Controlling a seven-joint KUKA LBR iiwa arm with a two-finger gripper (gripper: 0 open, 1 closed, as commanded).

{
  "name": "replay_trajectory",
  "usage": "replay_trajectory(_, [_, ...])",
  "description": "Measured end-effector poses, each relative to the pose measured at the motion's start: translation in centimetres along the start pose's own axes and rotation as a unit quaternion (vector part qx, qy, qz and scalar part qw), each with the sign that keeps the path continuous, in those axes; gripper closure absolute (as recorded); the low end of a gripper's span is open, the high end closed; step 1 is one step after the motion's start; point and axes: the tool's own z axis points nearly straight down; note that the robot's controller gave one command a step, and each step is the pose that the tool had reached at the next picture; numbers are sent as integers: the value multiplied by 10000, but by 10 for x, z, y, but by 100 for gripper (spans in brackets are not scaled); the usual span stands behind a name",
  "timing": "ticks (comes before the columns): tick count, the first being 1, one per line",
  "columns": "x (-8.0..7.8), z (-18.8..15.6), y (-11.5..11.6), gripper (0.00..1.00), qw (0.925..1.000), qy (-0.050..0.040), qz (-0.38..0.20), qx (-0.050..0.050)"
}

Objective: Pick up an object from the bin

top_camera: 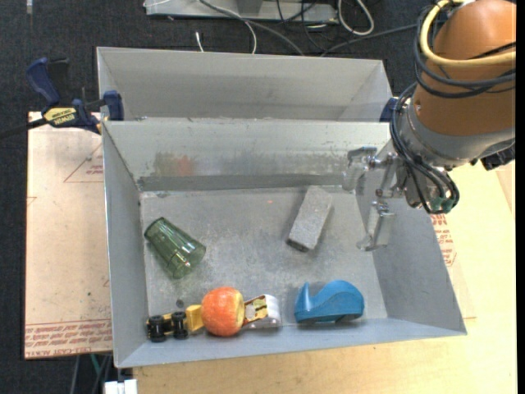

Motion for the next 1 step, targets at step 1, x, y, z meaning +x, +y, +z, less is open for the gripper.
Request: replay_trajectory(1, [18, -93, 22, 0, 9999, -45, 100, -3])
